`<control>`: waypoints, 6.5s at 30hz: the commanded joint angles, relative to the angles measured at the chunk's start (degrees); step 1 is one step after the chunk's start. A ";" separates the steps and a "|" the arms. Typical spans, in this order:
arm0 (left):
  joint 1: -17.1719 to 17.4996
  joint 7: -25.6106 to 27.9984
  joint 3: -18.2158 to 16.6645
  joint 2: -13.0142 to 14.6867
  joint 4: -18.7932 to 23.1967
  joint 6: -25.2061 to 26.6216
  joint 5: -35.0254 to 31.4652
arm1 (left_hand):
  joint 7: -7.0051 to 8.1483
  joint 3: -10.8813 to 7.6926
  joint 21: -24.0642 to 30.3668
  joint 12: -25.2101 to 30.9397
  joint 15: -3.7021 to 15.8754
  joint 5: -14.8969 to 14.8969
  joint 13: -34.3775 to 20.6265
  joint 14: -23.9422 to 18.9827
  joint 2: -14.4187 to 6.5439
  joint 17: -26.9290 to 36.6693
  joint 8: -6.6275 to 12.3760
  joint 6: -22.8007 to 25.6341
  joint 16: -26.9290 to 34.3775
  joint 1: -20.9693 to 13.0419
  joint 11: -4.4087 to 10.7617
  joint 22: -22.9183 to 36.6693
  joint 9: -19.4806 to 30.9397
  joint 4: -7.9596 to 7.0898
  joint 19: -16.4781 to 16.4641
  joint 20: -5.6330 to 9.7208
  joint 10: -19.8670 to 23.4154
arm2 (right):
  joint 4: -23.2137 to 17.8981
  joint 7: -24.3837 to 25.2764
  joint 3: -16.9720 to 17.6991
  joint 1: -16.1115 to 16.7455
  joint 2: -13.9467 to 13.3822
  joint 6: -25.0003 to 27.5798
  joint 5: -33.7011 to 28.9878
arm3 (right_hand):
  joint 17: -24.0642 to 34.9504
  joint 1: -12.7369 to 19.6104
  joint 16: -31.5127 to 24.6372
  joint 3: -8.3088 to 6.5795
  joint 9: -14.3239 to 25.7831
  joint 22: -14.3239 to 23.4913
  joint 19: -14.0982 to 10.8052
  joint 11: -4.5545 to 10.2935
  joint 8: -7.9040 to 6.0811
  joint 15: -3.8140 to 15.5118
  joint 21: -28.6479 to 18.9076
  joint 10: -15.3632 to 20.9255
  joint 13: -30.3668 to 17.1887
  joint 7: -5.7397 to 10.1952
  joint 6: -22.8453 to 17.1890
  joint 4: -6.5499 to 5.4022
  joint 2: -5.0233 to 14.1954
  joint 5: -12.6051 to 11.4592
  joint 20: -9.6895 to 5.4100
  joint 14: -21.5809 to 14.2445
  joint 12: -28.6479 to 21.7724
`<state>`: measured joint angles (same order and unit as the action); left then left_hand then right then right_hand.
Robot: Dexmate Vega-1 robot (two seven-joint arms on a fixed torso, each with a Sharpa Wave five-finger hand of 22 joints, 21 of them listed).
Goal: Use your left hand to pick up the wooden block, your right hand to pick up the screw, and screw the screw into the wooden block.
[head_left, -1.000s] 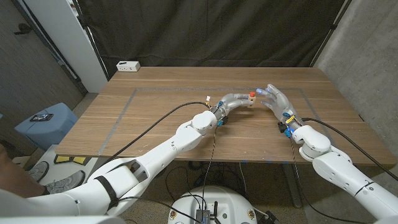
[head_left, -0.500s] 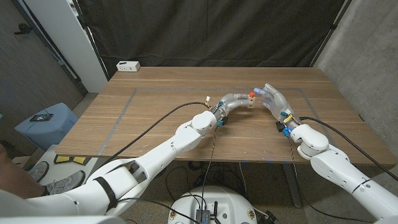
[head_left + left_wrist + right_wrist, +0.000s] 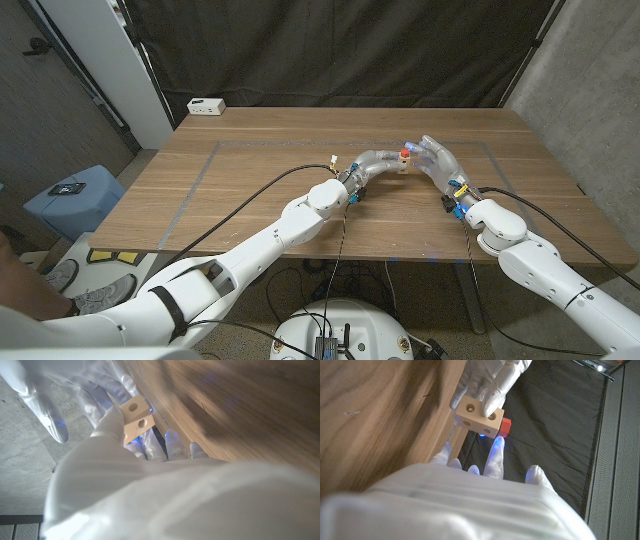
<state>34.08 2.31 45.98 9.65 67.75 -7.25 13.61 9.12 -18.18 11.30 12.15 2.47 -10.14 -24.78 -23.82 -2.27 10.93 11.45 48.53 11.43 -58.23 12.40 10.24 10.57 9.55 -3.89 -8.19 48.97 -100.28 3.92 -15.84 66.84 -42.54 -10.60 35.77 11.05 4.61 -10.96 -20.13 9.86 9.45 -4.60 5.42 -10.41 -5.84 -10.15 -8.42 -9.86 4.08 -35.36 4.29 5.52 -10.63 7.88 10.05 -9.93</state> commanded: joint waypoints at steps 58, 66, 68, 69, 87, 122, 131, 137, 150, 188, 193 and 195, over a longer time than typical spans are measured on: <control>1.37 0.14 -0.46 1.10 2.23 0.75 0.75 | 1.29 -1.03 0.32 0.80 3.42 -0.15 -0.48 0.63 -0.08 0.13 -0.33 -1.21 -0.07 -1.41 0.15 0.21 0.25 -0.48 0.02 -0.20 -1.51 | -4.46 5.43 1.24 5.07 0.02 -0.08 -2.00 | -0.53 1.97 -0.78 -1.10 0.27 0.09 -3.33 0.47 -2.55 2.58 -0.79 5.82 -0.09 -3.98 -14.23 1.46 1.17 -0.83 -0.92 0.99 -1.41; 1.39 -0.17 -0.52 1.23 2.23 0.69 0.94 | 1.50 -0.93 0.33 0.83 3.43 -0.14 -0.50 0.63 -0.03 0.13 -0.35 -1.37 -0.02 -1.33 0.17 0.20 0.26 -0.55 0.00 -0.29 -1.56 | -4.72 5.44 1.21 5.28 0.13 0.12 -1.84 | -0.55 2.30 -0.80 -1.20 0.34 0.09 -3.85 0.68 -3.28 3.07 -0.75 7.67 -0.09 -4.82 -18.58 1.63 1.29 -0.78 -1.17 0.29 -1.52; 1.39 -0.23 -0.53 1.27 2.23 0.67 0.97 | 1.59 -0.89 0.33 0.85 3.40 -0.14 -0.51 0.69 -0.03 0.13 -0.31 -1.30 -0.02 -1.29 0.17 0.20 0.26 -0.59 -0.01 -0.30 -1.56 | -4.74 5.42 1.13 5.24 0.19 0.17 -1.86 | -0.55 2.35 -0.81 -1.22 0.34 0.09 -3.99 0.67 -3.37 3.18 -0.76 7.95 -0.09 -5.00 -19.27 1.66 1.32 -0.77 -1.19 0.17 -1.52; 1.39 -0.28 -0.53 1.31 2.27 0.69 0.98 | 1.65 -0.88 0.33 0.86 3.40 -0.14 -0.51 0.69 -0.03 0.13 -0.33 -1.37 -0.01 -1.26 0.17 0.20 0.26 -0.61 -0.01 -0.33 -1.55 | -4.68 5.22 1.09 5.22 0.16 0.08 -1.84 | -0.56 2.40 -0.80 -1.24 0.35 0.09 -4.05 0.60 -3.42 3.19 -0.76 8.10 -0.09 -5.21 -19.67 1.67 1.36 -0.77 -1.28 0.13 -1.51; 1.42 -0.63 -0.60 1.66 2.59 0.62 1.04 | 2.57 -0.34 0.34 1.06 3.53 -0.08 -0.59 0.49 0.17 0.14 -0.02 -0.79 0.29 -0.45 0.21 0.20 0.28 -1.04 -0.05 -0.09 -0.99 | -5.74 8.06 2.92 7.09 0.35 -0.31 -2.39 | -0.54 2.82 -0.90 -1.40 0.38 0.09 -4.62 0.78 -2.51 3.67 -0.75 9.52 -0.13 -3.67 -20.77 1.82 1.55 -0.72 -1.67 -0.92 -1.30; 1.89 0.02 -0.65 1.97 3.46 1.06 0.84 | 2.26 0.02 0.32 1.04 3.58 -0.10 -0.70 0.39 0.28 0.10 0.05 -0.54 0.54 -0.51 0.23 0.20 0.29 -0.86 -0.04 -0.11 -0.60 | -2.15 5.87 1.69 3.47 2.13 -1.52 -2.79 | -0.34 3.95 -0.23 -1.24 0.44 0.05 -6.25 0.14 0.82 2.98 -0.29 6.07 -0.21 -1.45 -10.07 2.69 0.65 -0.43 -1.89 -1.09 -0.03; 1.84 -0.05 -0.55 1.92 3.43 1.29 0.86 | 2.42 0.14 0.33 1.02 3.57 -0.07 -0.74 0.40 0.22 0.12 0.01 -0.62 0.58 -0.38 0.24 0.20 0.30 -0.95 -0.06 -0.10 -0.60 | -1.26 3.83 1.07 2.26 1.76 -1.53 -2.15 | -0.11 2.93 0.14 -0.57 0.44 0.10 -3.67 0.23 0.86 0.27 0.15 3.22 -0.24 -0.30 -5.56 2.04 0.51 -0.39 0.91 1.13 -0.01; 1.71 -0.05 -0.50 1.81 3.26 1.29 0.80 | 2.40 0.15 0.33 1.00 3.51 -0.08 -0.76 0.47 0.17 0.11 0.00 -0.63 0.58 -0.45 0.23 0.20 0.30 -0.92 -0.07 -0.14 -0.59 | -0.62 2.14 0.55 1.30 1.37 -1.31 -1.51 | 0.21 1.46 0.34 0.11 0.42 0.17 -0.58 0.03 0.87 -0.20 0.37 0.34 -0.27 0.77 -2.11 1.08 0.44 -0.35 2.08 3.66 0.13; 1.55 -0.01 -0.53 1.57 2.86 1.33 0.91 | 3.11 0.33 0.32 0.91 3.22 -0.16 -0.82 0.50 -0.18 0.18 0.10 -0.32 0.70 -0.09 0.19 0.21 0.32 -1.20 -0.05 -0.22 -0.62 | 0.96 -0.74 -0.84 -0.92 1.00 -0.78 -0.58 | 0.40 0.14 0.40 0.66 0.36 0.21 1.95 -0.19 0.57 -0.50 0.31 -2.51 -0.31 1.75 0.40 0.16 0.54 -0.41 2.54 6.08 0.11; -0.16 -0.89 -0.47 0.14 -0.65 0.28 1.20 | 3.45 1.04 0.29 0.96 3.24 -0.46 -0.93 0.32 -0.18 0.17 -0.01 -0.04 0.83 1.21 0.22 0.20 0.39 -1.52 -0.01 -0.29 -0.16 | 1.90 -0.80 -1.65 -2.39 1.07 0.06 0.13 | 0.04 0.08 -0.58 0.06 0.40 0.20 1.35 0.30 -1.94 0.23 -0.79 0.36 -0.29 -0.10 -8.70 -0.17 0.84 -0.87 2.43 5.12 -1.34; -0.55 -1.15 -0.43 -0.22 -1.49 -0.05 1.25 | 3.45 1.02 0.31 0.92 3.17 -0.50 -0.94 0.39 -0.21 0.15 -0.08 -0.18 0.80 1.03 0.23 0.20 0.39 -1.38 -0.04 -0.27 -0.23 | 2.32 -0.92 -1.72 -2.54 1.15 -0.33 -0.06 | -0.06 0.32 -0.63 -0.09 0.40 0.19 0.98 0.42 -1.98 0.25 -0.87 0.88 -0.27 -0.54 -9.35 -0.02 0.88 -0.91 2.38 4.85 -1.43; -0.68 -1.08 -0.42 -0.37 -1.80 -0.12 1.21 | 3.43 0.95 0.30 0.86 3.26 -0.53 -0.94 0.51 -0.26 0.13 -0.12 -0.28 0.75 0.80 0.22 0.20 0.39 -1.23 -0.01 -0.31 -0.36 | 2.18 -0.34 -1.56 -2.41 1.26 -0.07 0.06 | -0.12 0.49 -0.66 -0.18 0.40 0.18 0.74 0.51 -1.92 0.31 -0.92 1.05 -0.26 -0.91 -9.51 0.08 0.91 -0.93 2.22 4.66 -1.42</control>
<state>34.10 1.51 45.53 9.92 67.40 -6.78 14.70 12.43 -17.18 11.30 12.23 2.56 -10.43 -24.78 -23.31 -2.33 10.92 11.44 48.31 11.91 -56.74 12.35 10.24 10.81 7.99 -3.89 -8.19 48.34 -98.29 2.81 -17.52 64.48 -41.54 -10.96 35.58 10.91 4.69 -11.30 -19.84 10.03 9.47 -3.35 5.73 -12.10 -5.83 -10.85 -7.66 -10.00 3.57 -44.26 4.41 6.05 -11.26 10.18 9.83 -11.03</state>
